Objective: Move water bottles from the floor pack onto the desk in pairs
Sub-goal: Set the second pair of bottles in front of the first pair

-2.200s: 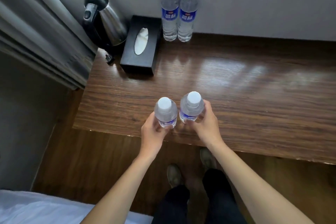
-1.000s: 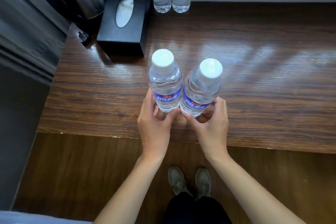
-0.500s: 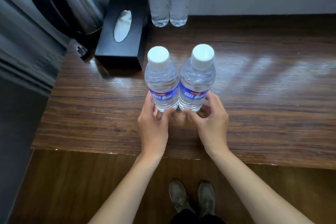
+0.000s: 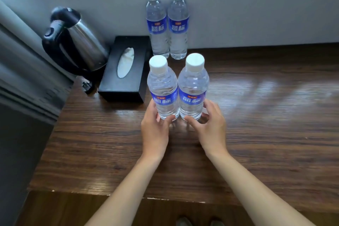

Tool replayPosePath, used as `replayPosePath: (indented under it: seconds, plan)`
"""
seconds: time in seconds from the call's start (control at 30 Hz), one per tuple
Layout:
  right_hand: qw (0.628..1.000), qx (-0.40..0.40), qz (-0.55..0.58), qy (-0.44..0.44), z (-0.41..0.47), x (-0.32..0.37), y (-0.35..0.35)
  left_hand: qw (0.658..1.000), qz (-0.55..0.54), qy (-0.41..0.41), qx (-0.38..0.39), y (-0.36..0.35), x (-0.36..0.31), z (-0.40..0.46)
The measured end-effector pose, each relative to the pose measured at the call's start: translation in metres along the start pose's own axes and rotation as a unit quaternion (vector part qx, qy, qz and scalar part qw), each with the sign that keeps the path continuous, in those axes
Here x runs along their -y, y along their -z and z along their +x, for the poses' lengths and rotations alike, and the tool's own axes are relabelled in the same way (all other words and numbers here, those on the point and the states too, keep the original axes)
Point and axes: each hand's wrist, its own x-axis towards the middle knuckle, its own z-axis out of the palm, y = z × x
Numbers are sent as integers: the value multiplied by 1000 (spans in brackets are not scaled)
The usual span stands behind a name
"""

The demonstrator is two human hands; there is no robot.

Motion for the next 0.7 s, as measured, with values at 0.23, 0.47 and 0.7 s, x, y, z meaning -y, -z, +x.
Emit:
replayPosePath:
  seconds: [0.23,0.47,0.7]
  plan:
    - [1000,-11,13,5,29,-8,-13,995,75,-44,-39,-12,10,32]
    - [1000,-14,10,3,63,-11,-26,996,72,-26,-51,-21,11,61]
    - [1000,-22,18,-4,90,-10,-41,995,78,-32,-57,-28,14,90]
